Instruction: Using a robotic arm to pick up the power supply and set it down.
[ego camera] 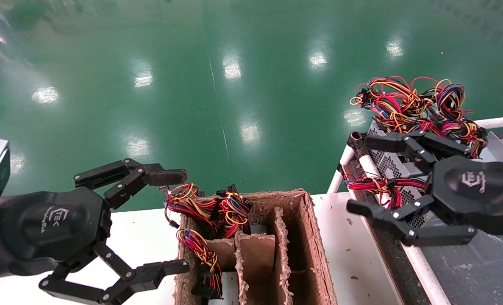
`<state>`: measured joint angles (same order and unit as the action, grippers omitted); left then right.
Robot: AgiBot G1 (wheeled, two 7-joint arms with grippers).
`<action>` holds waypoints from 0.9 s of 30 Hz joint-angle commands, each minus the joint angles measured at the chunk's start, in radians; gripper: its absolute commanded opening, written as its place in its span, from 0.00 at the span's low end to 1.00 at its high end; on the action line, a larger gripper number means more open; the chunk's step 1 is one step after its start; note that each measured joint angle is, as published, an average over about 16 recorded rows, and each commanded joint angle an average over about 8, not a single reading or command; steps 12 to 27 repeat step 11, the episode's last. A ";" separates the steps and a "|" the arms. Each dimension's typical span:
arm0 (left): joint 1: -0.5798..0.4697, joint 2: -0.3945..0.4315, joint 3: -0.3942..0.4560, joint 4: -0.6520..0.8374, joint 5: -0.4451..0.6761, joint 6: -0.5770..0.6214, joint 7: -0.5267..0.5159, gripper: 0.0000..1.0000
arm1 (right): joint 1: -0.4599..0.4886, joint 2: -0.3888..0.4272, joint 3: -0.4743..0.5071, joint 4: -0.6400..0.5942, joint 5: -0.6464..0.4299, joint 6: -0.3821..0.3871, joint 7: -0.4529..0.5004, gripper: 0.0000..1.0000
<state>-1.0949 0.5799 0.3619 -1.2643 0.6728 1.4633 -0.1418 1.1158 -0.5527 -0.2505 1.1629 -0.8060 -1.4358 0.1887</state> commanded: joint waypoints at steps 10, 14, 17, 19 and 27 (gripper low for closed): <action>0.000 0.000 0.000 0.000 0.000 0.000 0.000 1.00 | -0.020 -0.028 -0.014 0.058 0.036 -0.028 -0.001 1.00; 0.000 0.000 0.000 0.000 0.000 0.000 0.000 1.00 | -0.021 -0.029 -0.015 0.061 0.038 -0.030 -0.001 1.00; 0.000 0.000 0.000 0.000 0.000 0.000 0.000 1.00 | -0.021 -0.029 -0.015 0.061 0.038 -0.030 -0.001 1.00; 0.000 0.000 0.000 0.000 0.000 0.000 0.000 1.00 | -0.021 -0.029 -0.015 0.061 0.038 -0.030 -0.001 1.00; 0.000 0.000 0.000 0.000 0.000 0.000 0.000 1.00 | -0.021 -0.029 -0.015 0.061 0.038 -0.030 -0.001 1.00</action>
